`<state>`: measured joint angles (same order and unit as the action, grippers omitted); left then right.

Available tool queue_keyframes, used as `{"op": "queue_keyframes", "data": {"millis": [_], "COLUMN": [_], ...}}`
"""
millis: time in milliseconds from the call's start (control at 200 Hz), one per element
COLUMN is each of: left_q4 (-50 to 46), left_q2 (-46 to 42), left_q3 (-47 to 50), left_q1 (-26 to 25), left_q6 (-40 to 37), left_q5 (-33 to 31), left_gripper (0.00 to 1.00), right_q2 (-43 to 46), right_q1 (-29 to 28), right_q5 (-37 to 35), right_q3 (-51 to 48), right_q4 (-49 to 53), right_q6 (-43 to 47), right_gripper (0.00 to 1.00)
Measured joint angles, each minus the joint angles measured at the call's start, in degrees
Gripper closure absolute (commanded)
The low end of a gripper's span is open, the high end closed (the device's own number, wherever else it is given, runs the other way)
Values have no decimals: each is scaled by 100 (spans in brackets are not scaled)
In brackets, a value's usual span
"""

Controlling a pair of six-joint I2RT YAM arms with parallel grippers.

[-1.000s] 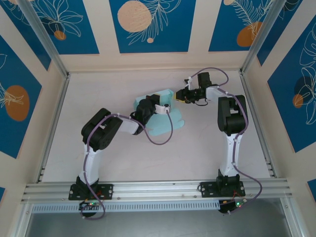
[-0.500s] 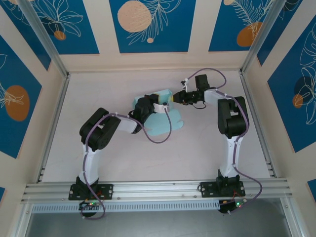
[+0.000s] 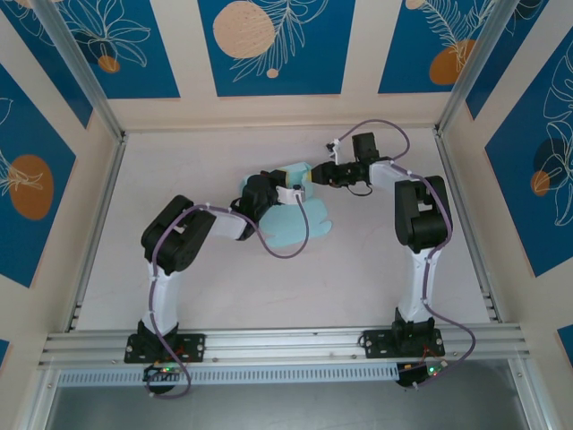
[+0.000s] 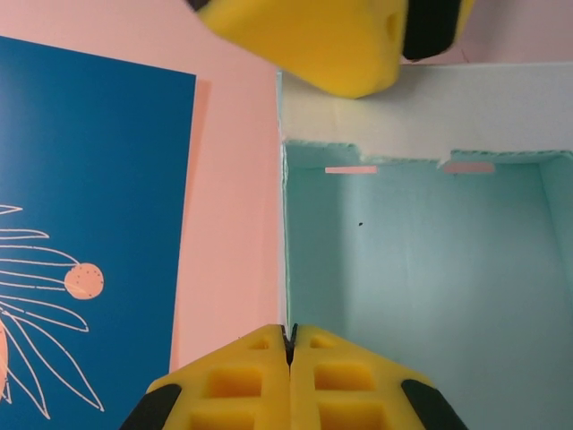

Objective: Fold the paper box

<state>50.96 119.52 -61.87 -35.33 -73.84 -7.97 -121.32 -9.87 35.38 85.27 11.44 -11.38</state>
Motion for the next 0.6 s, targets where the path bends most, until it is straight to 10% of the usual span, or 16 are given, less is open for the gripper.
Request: {"op": "queue_keyframes", "data": {"millis": [600], "left_q4": [-299], "left_q2": [-85], "left_q3": [-44], "left_q1": [111], "left_q6": [304], "left_q5": [181], "left_gripper": [100], "right_q2": [-254], "right_q1": [-256], "right_q5": [-542], "right_q3": [431], "right_q4": [293], "right_q6": [411], "right_gripper": [55]}}
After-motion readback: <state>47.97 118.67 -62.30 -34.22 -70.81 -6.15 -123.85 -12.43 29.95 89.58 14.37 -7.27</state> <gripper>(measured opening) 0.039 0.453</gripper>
